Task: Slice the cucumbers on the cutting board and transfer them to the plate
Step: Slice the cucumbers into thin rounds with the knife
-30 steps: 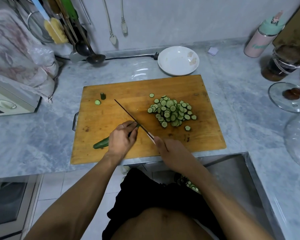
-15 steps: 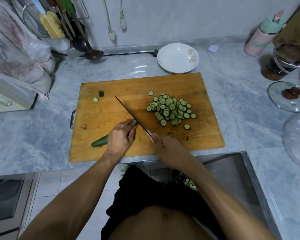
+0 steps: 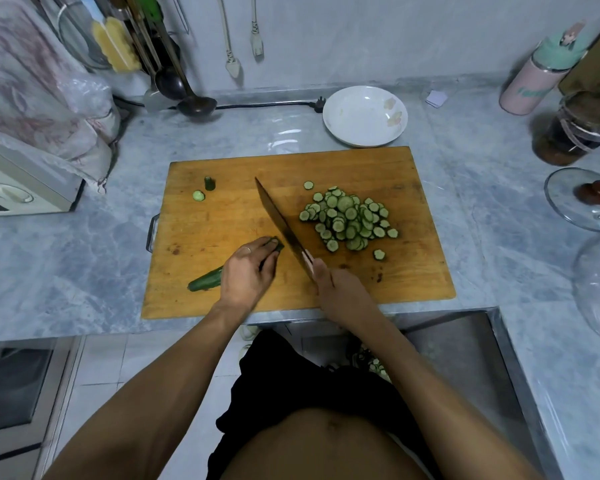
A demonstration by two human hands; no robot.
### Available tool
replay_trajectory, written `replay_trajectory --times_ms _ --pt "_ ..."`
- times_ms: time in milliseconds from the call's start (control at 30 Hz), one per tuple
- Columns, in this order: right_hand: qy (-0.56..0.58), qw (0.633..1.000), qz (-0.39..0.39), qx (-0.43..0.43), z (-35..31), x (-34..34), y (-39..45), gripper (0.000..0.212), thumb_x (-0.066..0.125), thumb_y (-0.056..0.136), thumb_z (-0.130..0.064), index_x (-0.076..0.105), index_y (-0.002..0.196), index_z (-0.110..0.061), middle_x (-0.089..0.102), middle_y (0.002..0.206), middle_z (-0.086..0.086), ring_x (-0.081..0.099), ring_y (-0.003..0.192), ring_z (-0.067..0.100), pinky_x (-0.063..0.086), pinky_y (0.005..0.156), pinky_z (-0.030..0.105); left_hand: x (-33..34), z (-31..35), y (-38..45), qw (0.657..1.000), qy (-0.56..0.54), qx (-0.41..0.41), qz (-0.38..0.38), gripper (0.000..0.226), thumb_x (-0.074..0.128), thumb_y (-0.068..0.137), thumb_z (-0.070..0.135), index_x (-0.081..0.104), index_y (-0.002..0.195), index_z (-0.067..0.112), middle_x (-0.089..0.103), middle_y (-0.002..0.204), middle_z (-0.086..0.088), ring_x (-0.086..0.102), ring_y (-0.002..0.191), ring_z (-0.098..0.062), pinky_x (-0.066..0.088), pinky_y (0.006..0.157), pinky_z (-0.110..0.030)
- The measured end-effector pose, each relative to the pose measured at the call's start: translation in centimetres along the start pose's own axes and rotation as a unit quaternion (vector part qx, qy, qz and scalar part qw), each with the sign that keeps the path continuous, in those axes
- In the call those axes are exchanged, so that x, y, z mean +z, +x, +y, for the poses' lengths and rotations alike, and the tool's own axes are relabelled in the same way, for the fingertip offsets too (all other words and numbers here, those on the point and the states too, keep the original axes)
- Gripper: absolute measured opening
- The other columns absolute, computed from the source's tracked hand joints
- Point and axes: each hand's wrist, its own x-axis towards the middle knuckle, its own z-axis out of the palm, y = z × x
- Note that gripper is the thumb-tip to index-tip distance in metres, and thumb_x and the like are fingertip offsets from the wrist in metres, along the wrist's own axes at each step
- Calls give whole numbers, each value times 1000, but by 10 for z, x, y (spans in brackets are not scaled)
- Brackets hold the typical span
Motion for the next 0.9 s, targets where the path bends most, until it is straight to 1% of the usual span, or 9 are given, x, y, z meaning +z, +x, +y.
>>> replay_trajectory --times_ms 100,167,234,367,434,601,701,801,901 --pt "-22 1000 6 -8 2 -2 -1 62 19 106 -45 54 67 -12 60 74 10 57 77 26 42 72 34 -1 -1 -3 1000 -4 13 -1 20 71 86 13 75 105 13 70 113 -5 67 101 -21 48 90 -24" --pt "-28 999 1 -16 3 -2 -2 58 20 106 -46 48 63 -18 53 66 1 53 73 23 37 69 30 -3 -1 -1 1000 -2 19 -2 19 72 85 12 76 104 12 71 112 -6 67 100 -21 46 91 -23" --pt "-27 999 -5 -24 2 -1 -5 57 21 106 -46 44 61 -20 48 62 -2 49 68 20 35 69 29 -4 -1 2 1000 2 19 -6 19 71 86 14 76 104 12 71 112 -6 67 100 -21 47 91 -23" --pt "-5 999 -12 -42 -6 0 -16 59 21 106 -46 51 68 -12 57 71 7 52 70 20 40 69 34 -6 0 3 1000 8 18 -16 19 69 87 16 75 105 11 70 114 -7 66 102 -22 46 92 -23" --pt "2 999 -10 -47 -8 -1 -18 60 21 106 -47 54 72 -10 60 76 11 54 71 21 42 69 34 -5 -2 2 1000 8 17 -20 20 69 88 17 75 105 11 70 115 -7 66 102 -22 45 93 -24" --pt "-4 999 -25 -37 -9 -2 -17 62 19 105 -48 59 81 -8 63 83 13 55 76 21 43 75 34 -5 -4 2 1000 -2 13 -27 20 67 88 17 75 106 11 69 117 -7 66 103 -22 45 96 -22" --pt "-9 999 -36 -33 -9 -4 -14 62 17 105 -50 53 71 -12 58 73 10 53 67 19 43 70 34 -4 -5 2 1000 -2 18 -25 21 66 89 16 75 107 12 69 116 -6 66 104 -20 45 97 -23" --pt "1 999 -37 -31 -8 -3 -6 65 15 104 -52 49 67 -11 56 65 11 54 60 22 47 64 35 -4 -6 3 999 0 26 -28 21 67 89 15 74 108 11 69 116 -8 66 105 -21 45 98 -24" --pt "13 999 -42 -23 -7 3 3 66 14 104 -52 45 62 -12 52 62 11 53 58 24 42 58 32 -2 -7 2 999 5 36 -26 20 66 89 15 75 106 10 70 115 -9 66 104 -22 49 96 -27"
